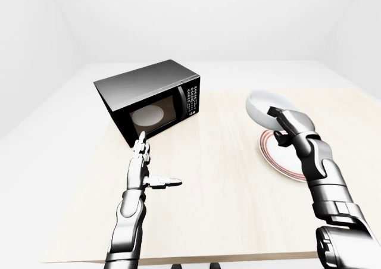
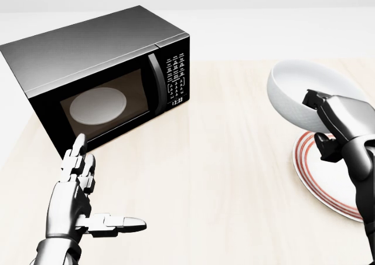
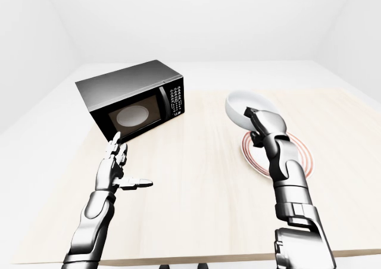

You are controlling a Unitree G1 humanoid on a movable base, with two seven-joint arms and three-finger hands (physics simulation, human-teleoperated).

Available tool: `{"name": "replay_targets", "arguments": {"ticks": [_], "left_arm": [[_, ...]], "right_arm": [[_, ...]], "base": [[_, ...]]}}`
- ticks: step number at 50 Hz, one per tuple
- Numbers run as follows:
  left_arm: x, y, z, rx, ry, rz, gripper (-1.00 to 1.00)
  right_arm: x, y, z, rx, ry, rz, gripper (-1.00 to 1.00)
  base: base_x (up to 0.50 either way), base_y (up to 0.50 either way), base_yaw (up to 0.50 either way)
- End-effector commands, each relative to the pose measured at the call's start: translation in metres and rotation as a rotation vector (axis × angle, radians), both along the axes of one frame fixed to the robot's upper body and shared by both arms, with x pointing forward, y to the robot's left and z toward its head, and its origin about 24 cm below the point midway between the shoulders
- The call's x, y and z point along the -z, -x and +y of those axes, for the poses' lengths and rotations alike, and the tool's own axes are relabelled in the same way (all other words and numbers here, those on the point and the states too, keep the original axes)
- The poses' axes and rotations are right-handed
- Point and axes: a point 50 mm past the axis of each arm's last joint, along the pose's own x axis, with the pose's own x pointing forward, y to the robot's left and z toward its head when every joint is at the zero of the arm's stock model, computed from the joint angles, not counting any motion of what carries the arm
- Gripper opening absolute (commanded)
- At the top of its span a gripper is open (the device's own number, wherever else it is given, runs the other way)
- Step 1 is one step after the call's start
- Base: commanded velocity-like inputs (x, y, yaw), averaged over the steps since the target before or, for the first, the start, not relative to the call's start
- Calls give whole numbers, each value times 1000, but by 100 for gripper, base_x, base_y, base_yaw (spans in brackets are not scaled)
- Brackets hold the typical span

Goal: Pick up the white bowl and put it on the plate.

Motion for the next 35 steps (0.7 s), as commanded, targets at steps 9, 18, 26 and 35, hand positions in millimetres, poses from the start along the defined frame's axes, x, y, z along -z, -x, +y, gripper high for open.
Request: {"name": "replay_targets", "arguments": {"ticks": [9,18,26,35], "left_arm": [[0,0,0,0,0,0,100],[0,0,0,0,0,0,100],[0,0,0,0,0,0,100],[0,0,0,0,0,0,100]], "right_arm": [[1,5,-33,111,26,-29,-100],[2,12,-49,157,19,-28,-100],[13,20,-67,221,23,-6,-100],[16,24,-75,247,25,4,-100]], "base": [[0,0,0],[0,0,0],[0,0,0],[0,0,0]]}}
